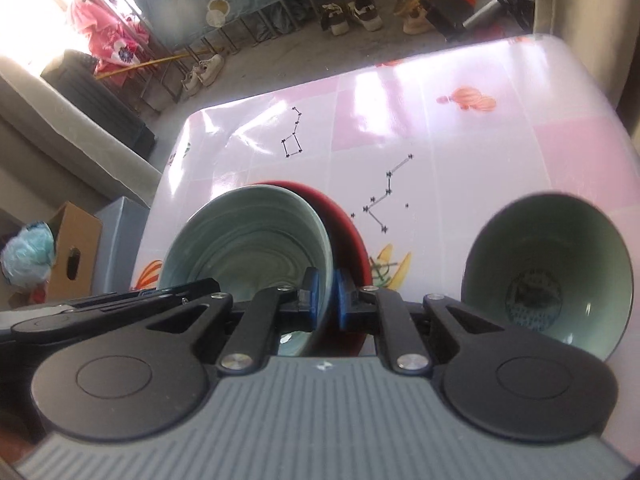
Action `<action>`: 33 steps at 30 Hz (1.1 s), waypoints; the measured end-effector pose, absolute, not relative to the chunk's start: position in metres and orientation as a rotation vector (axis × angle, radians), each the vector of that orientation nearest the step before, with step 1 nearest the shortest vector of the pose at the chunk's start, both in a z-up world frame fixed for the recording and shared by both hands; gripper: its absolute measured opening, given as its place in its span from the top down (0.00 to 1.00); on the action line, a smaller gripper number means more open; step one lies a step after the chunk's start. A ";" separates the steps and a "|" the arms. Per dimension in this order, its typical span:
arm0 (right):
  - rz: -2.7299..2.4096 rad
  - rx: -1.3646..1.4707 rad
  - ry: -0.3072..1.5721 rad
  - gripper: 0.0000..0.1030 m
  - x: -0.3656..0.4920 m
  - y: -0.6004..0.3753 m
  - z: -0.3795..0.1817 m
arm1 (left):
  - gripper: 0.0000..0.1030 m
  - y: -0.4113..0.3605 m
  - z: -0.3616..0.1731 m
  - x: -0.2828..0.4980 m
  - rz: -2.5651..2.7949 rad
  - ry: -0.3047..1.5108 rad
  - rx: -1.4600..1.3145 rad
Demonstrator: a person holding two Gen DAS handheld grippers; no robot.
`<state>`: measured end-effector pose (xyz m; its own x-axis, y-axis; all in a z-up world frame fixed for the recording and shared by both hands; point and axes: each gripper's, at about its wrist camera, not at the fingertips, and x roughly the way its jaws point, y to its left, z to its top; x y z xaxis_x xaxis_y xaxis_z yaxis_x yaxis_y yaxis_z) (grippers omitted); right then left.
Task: Organize plates and bowls
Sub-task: 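Carry the light green bowl over the red bowl and lower it inside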
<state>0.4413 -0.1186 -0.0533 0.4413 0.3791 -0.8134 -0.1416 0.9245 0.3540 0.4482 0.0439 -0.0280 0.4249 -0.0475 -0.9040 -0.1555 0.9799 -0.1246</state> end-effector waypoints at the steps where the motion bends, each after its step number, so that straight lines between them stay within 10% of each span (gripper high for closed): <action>1: 0.327 0.228 1.067 0.92 0.442 -0.115 -0.052 | 0.86 0.045 -0.028 0.449 0.069 1.137 -0.206; 21: 0.323 0.065 1.060 0.95 0.451 -0.098 -0.046 | 0.39 0.056 -0.024 0.454 -0.022 1.254 -0.383; 33: 0.333 0.098 1.071 0.92 0.455 -0.098 -0.047 | 0.35 0.066 -0.019 0.449 -0.041 1.267 -0.470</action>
<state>0.4547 -0.0977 -0.0469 0.4349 0.3142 -0.8439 -0.2203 0.9458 0.2386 0.4486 0.0657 -0.0186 0.3113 -0.2845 -0.9067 -0.2253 0.9048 -0.3613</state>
